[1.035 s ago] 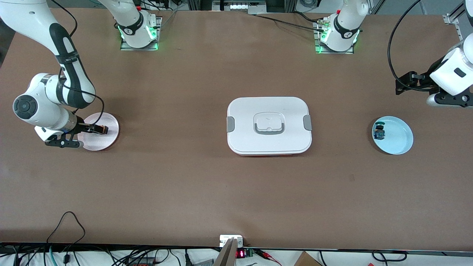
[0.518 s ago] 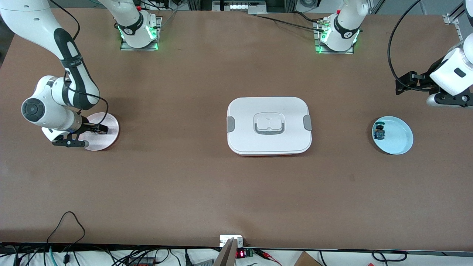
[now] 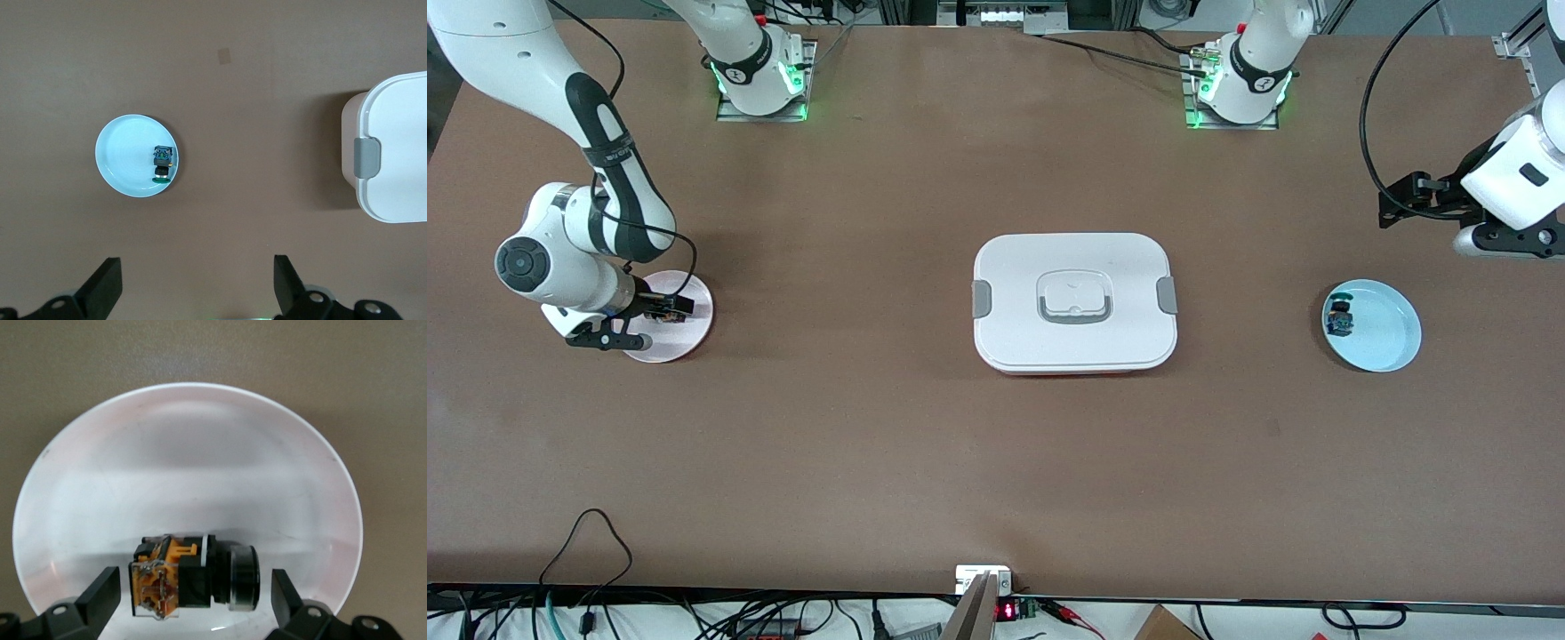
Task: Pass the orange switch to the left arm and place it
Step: 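Close the right gripper on the orange switch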
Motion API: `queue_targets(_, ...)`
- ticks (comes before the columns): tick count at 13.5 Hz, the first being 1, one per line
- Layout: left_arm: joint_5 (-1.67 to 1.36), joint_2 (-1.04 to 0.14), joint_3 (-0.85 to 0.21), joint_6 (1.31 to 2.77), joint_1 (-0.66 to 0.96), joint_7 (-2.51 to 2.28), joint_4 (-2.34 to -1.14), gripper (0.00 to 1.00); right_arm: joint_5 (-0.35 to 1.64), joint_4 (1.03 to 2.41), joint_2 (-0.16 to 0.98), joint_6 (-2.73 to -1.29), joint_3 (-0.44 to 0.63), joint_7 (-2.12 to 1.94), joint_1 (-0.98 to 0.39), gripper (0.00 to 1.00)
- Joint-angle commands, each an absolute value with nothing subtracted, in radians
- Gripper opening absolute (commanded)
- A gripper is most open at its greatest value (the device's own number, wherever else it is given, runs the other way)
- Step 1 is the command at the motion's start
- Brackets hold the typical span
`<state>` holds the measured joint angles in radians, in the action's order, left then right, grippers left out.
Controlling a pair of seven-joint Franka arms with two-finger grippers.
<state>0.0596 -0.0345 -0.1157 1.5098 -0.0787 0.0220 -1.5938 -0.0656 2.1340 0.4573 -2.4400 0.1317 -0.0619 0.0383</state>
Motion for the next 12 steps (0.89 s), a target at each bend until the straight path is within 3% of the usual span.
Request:
queue_targets(1, 0.067, -0.046, -0.120, 1.497, -0.081, 0.009, -1.566, 1.00, -0.074, 2.151, 0.459, -2.457, 0.127, -0.066, 0.041, 1.00)
queue_targets(3, 0.067, -0.046, -0.120, 1.496, -0.080, 0.009, -1.566, 1.00, -0.074, 2.151, 0.459, -2.456, 0.127, -0.066, 0.041, 1.00)
queue_targets(4, 0.067, -0.046, -0.120, 1.496, -0.080, 0.009, -1.566, 1.00, -0.074, 2.151, 0.459, -2.453, 0.127, -0.066, 0.043, 0.84)
queue_targets(5, 0.067, -0.046, -0.120, 1.496, -0.080, 0.009, -1.566, 1.00, -0.074, 2.151, 0.459, -2.448, 0.127, -0.077, 0.043, 0.53)
queue_targets(6, 0.067, -0.046, -0.120, 1.497, -0.080, 0.009, -1.566, 1.00, -0.074, 2.149, 0.454, -2.442, 0.127, -0.096, 0.043, 0.31)
queue_targets(7, 0.067, -0.046, -0.120, 1.496, -0.080, 0.009, -1.566, 1.00, -0.074, 2.146, 0.451, -2.441, 0.127, -0.104, 0.041, 0.14)
queue_targets(8, 0.067, -0.046, -0.120, 1.497, -0.080, 0.009, -1.566, 1.00, -0.071, 2.143, 0.448, -2.441, 0.126, -0.100, 0.041, 0.09)
queue_targets(12, 0.067, -0.046, -0.120, 1.497, -0.080, 0.009, -1.566, 1.00, -0.061, 2.129, 0.411, -2.390, 0.104, -0.101, 0.049, 0.09)
